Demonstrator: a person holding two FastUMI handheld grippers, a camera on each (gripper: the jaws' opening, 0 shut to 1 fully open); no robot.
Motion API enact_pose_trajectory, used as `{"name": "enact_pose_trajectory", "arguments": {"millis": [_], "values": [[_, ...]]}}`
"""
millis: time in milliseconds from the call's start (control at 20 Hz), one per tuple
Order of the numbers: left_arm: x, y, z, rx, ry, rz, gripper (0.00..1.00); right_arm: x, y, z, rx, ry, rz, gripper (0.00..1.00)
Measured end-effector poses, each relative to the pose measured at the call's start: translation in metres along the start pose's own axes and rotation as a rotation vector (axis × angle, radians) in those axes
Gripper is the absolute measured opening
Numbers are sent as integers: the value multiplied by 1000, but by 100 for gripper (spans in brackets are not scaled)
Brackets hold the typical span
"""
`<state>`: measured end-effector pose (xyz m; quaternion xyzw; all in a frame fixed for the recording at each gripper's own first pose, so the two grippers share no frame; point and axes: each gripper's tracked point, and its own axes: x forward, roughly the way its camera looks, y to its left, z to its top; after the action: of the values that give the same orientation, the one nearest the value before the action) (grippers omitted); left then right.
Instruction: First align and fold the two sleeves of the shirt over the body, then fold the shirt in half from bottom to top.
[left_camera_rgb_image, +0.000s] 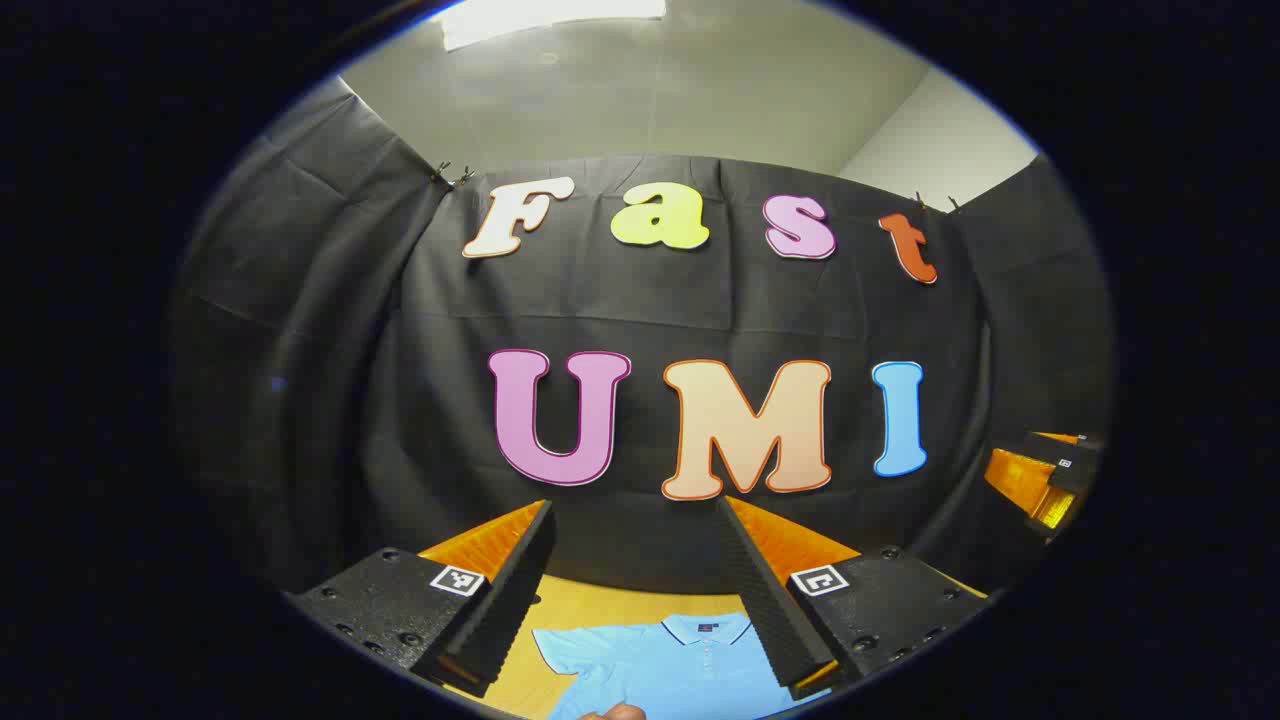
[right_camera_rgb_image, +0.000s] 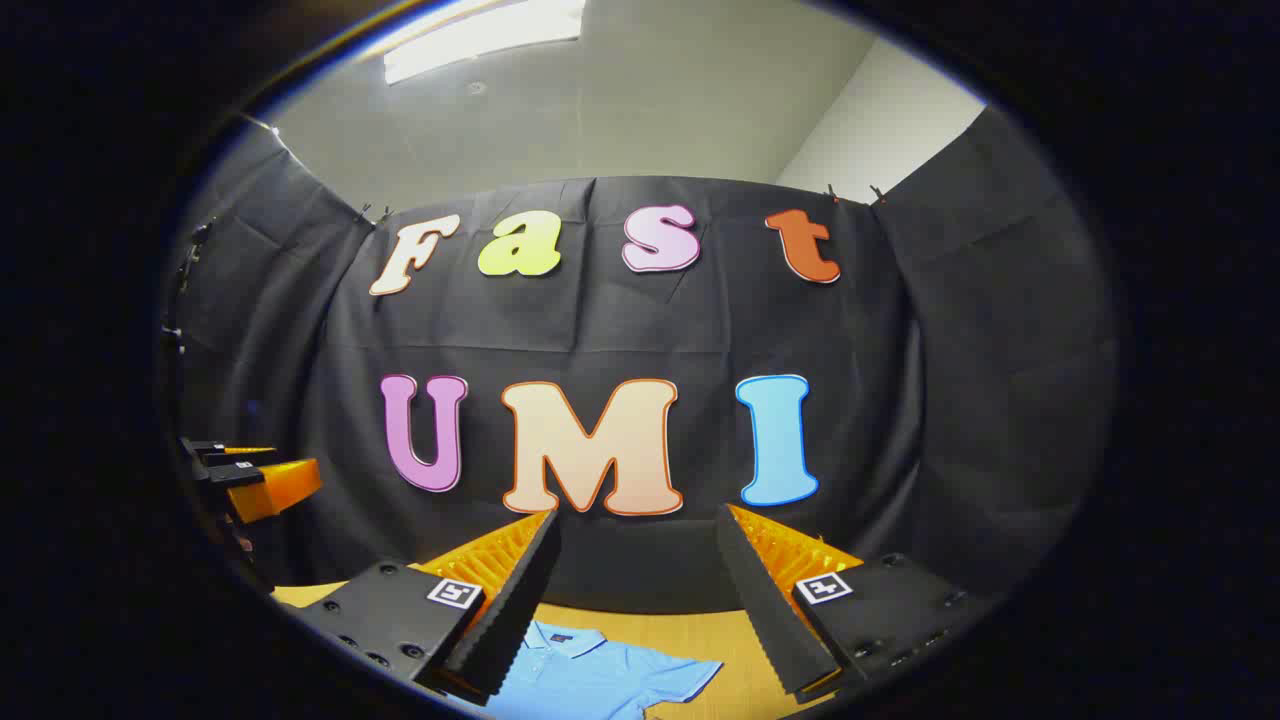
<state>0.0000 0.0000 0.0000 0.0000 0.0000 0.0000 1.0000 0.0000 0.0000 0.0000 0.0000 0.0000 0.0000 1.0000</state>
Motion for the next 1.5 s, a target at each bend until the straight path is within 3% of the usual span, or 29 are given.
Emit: {"name": "enact_pose_trajectory", "arguments": {"millis": [350,850,1250,1500], "values": [[6,24,2,1,-10,-32,94,-6,25,11,-49,-30,-28,98],[-3,32,3,13,-7,-48,94,-12,25,10,-51,-21,-54,98],[8,50,-3,5,-15,-86,94,9,27,-20,-49,29,-98,99],[22,61,-20,-43,6,-139,95,30,9,-49,-31,60,-180,98]]}}
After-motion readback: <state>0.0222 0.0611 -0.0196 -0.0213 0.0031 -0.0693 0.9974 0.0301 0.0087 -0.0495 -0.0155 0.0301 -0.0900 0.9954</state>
